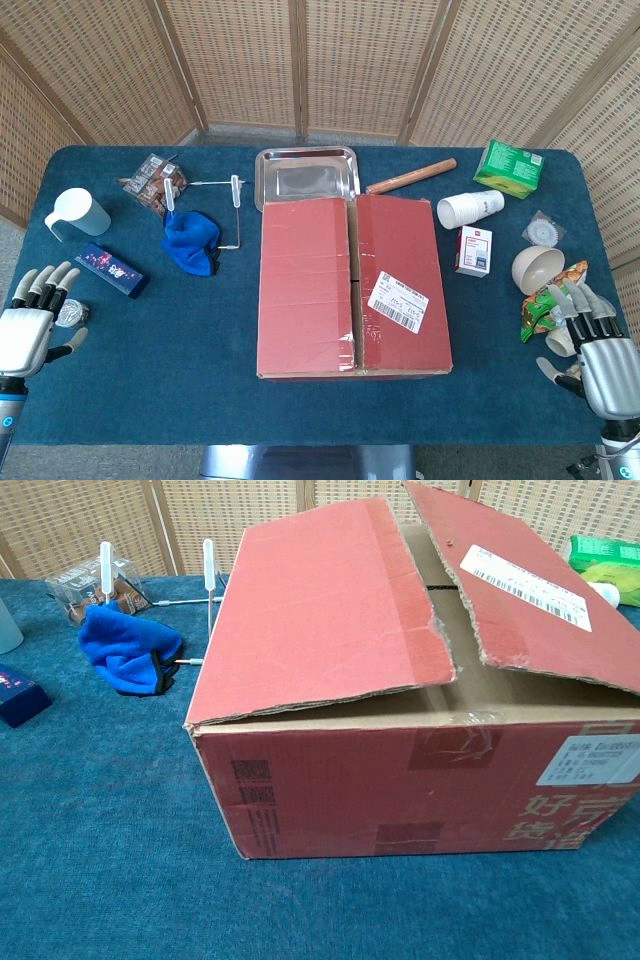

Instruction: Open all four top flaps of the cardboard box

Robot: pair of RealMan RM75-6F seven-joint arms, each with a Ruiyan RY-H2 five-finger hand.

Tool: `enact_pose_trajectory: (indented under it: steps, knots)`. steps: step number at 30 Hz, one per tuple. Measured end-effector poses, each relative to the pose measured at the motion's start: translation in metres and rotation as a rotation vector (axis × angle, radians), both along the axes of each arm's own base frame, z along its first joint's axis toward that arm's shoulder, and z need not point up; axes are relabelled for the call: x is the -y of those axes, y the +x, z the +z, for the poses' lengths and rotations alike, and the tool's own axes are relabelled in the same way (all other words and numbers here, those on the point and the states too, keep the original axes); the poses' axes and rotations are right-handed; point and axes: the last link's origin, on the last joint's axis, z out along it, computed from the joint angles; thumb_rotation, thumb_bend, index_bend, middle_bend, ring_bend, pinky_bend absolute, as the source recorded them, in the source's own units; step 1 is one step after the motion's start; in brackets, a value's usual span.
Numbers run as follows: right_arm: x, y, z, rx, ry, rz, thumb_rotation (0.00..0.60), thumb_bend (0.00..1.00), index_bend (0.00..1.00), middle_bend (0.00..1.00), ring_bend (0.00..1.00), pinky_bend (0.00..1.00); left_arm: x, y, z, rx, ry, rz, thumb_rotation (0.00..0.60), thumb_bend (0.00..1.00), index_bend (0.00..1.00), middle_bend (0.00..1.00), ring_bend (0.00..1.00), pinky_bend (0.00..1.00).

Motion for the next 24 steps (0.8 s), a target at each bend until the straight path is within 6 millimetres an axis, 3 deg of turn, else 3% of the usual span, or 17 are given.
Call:
enact_pose_trajectory:
  steps: [24]
  knots:
    - [0.0046,0.0047,-0.0042,0.015,0.114,0.065,0.600,0.02,0.00,0.00,0.00,0.17,0.0005,0.0021,0.0027,-0.001,0.017,0.005,0.600,0.06,0.00,0.00,0.00,0.00]
